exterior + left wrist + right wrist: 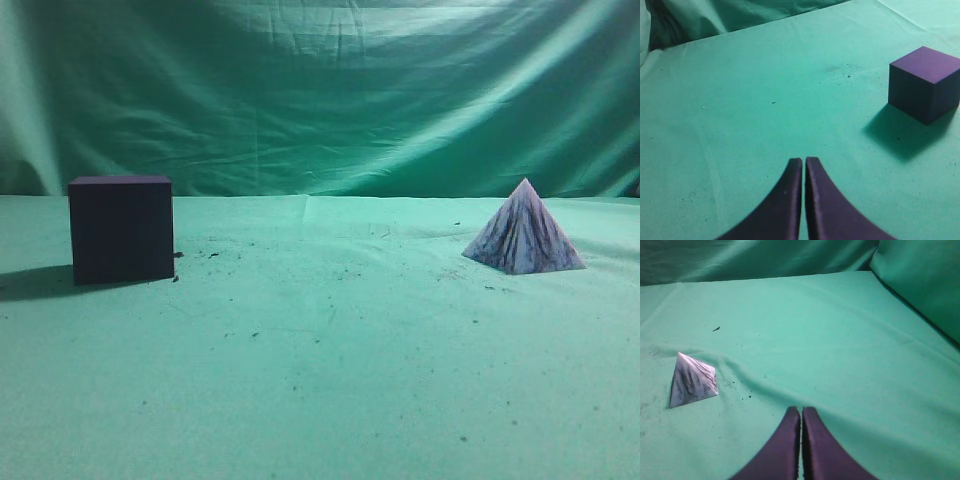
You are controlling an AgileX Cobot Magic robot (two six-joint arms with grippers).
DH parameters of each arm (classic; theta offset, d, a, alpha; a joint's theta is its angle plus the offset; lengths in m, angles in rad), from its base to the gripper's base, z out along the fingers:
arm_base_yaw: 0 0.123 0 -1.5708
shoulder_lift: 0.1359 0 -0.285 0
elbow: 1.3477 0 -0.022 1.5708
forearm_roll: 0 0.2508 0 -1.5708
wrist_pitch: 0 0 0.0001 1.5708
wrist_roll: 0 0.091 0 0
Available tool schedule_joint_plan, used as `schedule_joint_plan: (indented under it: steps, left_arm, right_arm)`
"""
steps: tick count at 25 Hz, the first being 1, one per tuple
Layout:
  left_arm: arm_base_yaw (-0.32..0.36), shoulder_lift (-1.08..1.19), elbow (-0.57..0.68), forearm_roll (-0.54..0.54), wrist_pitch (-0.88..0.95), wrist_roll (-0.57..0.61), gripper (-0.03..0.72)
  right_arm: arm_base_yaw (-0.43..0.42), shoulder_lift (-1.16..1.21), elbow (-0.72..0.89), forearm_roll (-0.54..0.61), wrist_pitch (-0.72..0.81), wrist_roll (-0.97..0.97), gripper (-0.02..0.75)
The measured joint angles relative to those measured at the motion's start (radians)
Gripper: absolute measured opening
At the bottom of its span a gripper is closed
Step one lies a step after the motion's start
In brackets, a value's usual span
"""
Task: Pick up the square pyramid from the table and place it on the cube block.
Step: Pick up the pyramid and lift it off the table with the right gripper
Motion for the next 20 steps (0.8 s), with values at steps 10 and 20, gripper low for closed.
schedule_joint_plan:
  steps: [10, 20]
  left_arm:
    - [0.0, 0.0, 0.0, 0.0, 0.0, 0.0, 0.0]
    - [0.0, 0.0, 0.0, 0.0, 0.0, 0.0, 0.0]
  right_arm:
    - [0.0, 0.0, 0.0, 0.0, 0.0, 0.0, 0.0]
    - [0.0, 0.0, 0.0, 0.0, 0.0, 0.001, 0.0]
